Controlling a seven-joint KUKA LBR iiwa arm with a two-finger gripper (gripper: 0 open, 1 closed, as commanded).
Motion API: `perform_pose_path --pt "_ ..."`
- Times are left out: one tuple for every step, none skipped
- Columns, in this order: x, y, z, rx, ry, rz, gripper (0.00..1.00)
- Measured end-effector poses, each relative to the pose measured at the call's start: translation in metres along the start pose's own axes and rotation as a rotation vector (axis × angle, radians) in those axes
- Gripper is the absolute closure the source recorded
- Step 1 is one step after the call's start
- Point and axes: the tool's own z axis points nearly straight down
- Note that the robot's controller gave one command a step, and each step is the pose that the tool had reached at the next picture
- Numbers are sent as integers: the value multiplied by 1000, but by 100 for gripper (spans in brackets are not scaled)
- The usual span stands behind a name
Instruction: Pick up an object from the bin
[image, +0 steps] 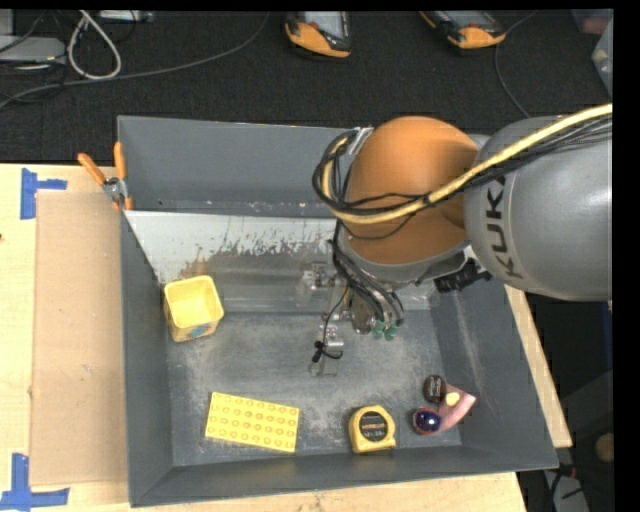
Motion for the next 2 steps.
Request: perform_pose_path --pt "-1 -1 -5 -1 -8 5 0" --pt "20 27 93 -2 -10 -45 0"
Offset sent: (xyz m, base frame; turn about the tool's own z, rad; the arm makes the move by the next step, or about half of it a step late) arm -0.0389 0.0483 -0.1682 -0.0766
